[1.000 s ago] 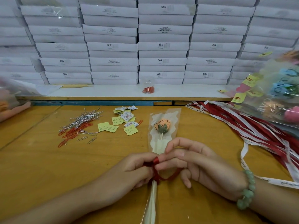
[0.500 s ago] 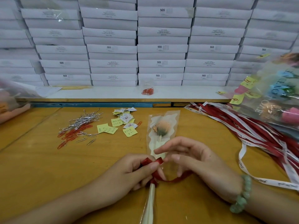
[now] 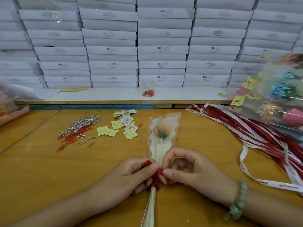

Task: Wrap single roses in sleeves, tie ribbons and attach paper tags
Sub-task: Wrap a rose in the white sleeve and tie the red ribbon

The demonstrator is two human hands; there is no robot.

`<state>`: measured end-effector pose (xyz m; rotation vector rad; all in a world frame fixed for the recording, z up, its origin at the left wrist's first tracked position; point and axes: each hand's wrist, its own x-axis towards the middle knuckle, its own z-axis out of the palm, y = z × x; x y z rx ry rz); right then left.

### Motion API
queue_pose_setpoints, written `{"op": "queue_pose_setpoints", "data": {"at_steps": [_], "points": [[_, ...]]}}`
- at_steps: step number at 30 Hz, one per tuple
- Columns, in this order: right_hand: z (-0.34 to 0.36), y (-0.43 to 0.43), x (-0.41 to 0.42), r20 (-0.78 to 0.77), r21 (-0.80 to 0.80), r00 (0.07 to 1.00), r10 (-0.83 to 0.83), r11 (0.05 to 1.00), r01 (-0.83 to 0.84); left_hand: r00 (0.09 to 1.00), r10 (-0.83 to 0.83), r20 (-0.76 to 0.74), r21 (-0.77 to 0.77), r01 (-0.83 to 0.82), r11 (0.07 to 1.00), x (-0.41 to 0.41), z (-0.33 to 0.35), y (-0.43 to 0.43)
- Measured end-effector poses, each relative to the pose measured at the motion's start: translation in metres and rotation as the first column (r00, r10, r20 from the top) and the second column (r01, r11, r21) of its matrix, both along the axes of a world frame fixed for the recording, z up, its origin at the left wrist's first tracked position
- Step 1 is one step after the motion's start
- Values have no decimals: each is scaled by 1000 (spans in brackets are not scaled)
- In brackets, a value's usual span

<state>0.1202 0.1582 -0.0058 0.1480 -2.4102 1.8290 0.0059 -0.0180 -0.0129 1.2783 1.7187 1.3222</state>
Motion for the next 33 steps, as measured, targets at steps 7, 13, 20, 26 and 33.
{"op": "queue_pose_setpoints", "data": {"at_steps": [7,13,20,26,33], "points": [[-1,0,1,2,25,999,-39,999,39,992,124,34,94,-127,987,-8,-8,3],[0,0,2,-33,27,999,-40,999,41,961,159,228,149,-196,969,-15,-11,1],[4,-2,3,-134,-27,985,-109,994,106,932,169,320,174,-233,957,-17,-11,0],[7,-5,8,-264,107,947,-181,971,215,939,211,273,176,-265,948,-14,-10,0],[6,-8,11,-403,359,912,-78,903,236,945,210,249,233,-269,935,-11,-7,0]]}}
